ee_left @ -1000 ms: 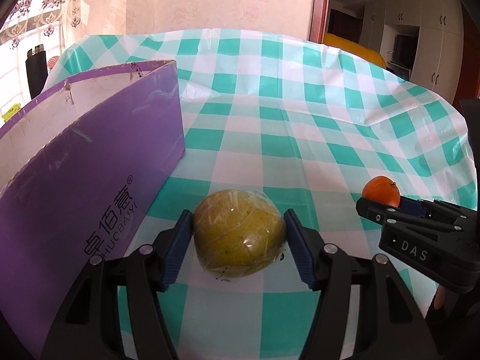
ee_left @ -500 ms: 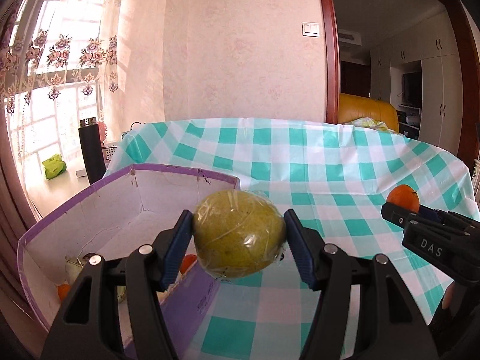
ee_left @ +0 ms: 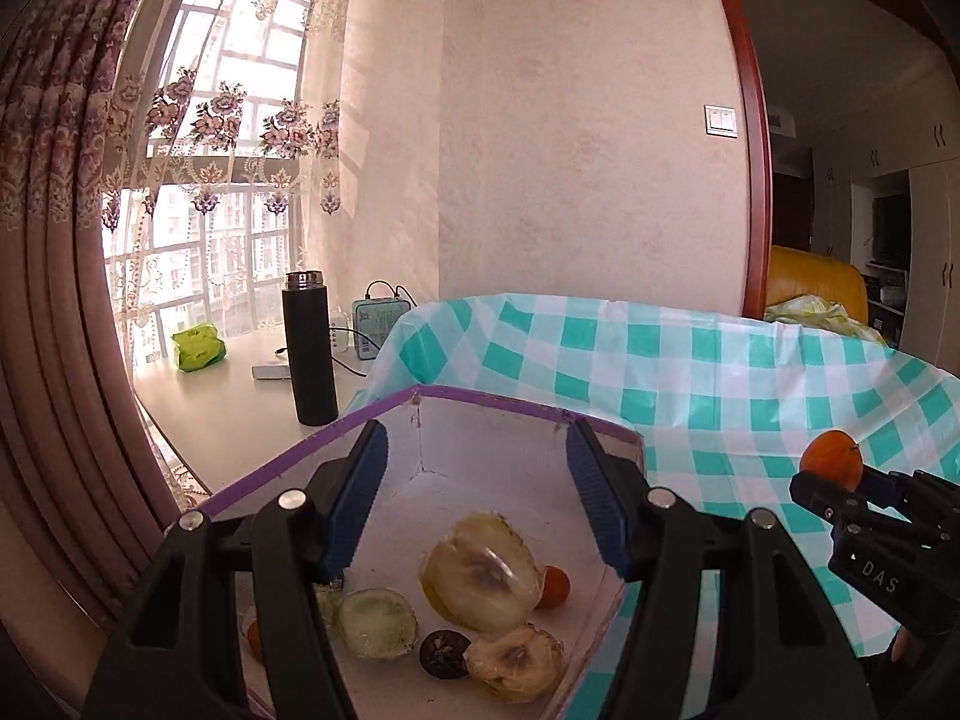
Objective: Organize fruits
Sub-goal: 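Open both grippers to drop the orange and bagged yellow fruit in the box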
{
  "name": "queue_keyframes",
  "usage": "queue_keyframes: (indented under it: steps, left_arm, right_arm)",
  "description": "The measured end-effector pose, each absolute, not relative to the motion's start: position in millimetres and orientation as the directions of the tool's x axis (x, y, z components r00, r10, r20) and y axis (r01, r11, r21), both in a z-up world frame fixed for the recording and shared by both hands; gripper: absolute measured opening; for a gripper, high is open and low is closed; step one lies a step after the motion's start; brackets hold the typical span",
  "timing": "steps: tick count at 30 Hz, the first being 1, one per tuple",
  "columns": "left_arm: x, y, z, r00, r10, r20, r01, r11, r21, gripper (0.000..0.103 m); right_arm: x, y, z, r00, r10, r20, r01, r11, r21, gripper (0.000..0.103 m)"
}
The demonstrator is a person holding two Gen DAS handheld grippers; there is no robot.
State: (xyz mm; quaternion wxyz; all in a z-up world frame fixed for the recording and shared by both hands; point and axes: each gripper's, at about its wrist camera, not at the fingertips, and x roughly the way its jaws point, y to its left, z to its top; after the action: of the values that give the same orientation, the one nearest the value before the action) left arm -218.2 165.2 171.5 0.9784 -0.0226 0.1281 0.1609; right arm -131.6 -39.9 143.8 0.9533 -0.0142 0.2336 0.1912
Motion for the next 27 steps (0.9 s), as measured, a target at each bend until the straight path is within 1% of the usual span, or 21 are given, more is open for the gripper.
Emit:
queue_keyframes:
  steps: [3,7,10,13,15,17,18,19,20,22,24,25,27]
  left_arm:
    - [-220.0,179.1,176.6,0.908,0.320,-0.270,-0.332,0.943,0.000,0.062]
    - [-206.2,203.1,164.6,0.880,0.326,-0.346,-0.356,0.934,-0.025,0.062]
    - [-199.9,221.5,150.1,0.872,0.286,-0.396,-0.346,0.934,-0.087,0.062]
    - [-194.5,233.3,142.9,0.854,0.276,-0.441,-0.354,0.930,-0.104,0.062]
    - [-189.3,240.4,140.8,0.837,0.260,-0.482,-0.354,0.928,-0.115,0.062]
    - [-182.6,246.9,138.9,0.796,0.299,-0.526,-0.399,0.913,-0.086,0.063]
    - [-178.9,250.9,136.8,0.772,0.306,-0.557,-0.414,0.907,-0.074,0.063]
    - [-174.2,255.5,133.8,0.744,0.302,-0.596,-0.419,0.906,-0.064,0.074]
    - [-169.7,259.0,130.2,0.714,0.293,-0.636,-0.418,0.907,-0.050,0.087]
    - [-165.6,263.5,123.9,0.661,0.309,-0.683,-0.426,0.905,-0.003,0.098]
    - [-162.2,267.5,115.2,0.576,0.400,-0.713,-0.476,0.873,0.105,0.100]
    - [-160.2,271.1,110.4,0.541,0.415,-0.731,-0.484,0.865,0.133,0.101]
    - [-160.9,280.5,105.0,0.500,0.411,-0.762,-0.493,0.859,0.139,0.100]
  right_arm:
    - [-128.8,-20.8,146.8,0.806,0.384,-0.451,-0.407,0.912,0.050,0.045]
    - [-116.7,0.0,146.0,0.778,0.420,-0.467,-0.442,0.895,0.067,0.045]
    - [-108.2,5.9,141.8,0.765,0.427,-0.482,-0.446,0.891,0.081,0.045]
    - [-103.0,9.3,138.8,0.739,0.440,-0.509,-0.460,0.883,0.096,0.045]
    - [-105.0,19.4,146.4,0.728,0.461,-0.508,-0.494,0.866,0.077,0.045]
    - [-110.0,37.7,158.4,0.714,0.490,-0.500,-0.551,0.834,0.031,0.046]
    - [-111.4,50.6,162.4,0.698,0.499,-0.513,-0.582,0.813,-0.001,0.046]
    - [-111.1,66.2,163.4,0.668,0.507,-0.546,-0.620,0.784,-0.031,0.046]
    - [-110.3,84.9,160.5,0.625,0.504,-0.596,-0.662,0.747,-0.061,0.046]
    - [-111.1,118.7,146.6,0.570,0.458,-0.682,-0.714,0.688,-0.134,0.046]
    - [-111.3,141.8,132.3,0.562,0.384,-0.733,-0.717,0.668,-0.200,0.046]
    - [-109.1,148.8,126.0,0.543,0.361,-0.758,-0.722,0.662,-0.202,0.046]
    - [-105.8,154.8,115.4,0.507,0.347,-0.789,-0.733,0.654,-0.184,0.046]
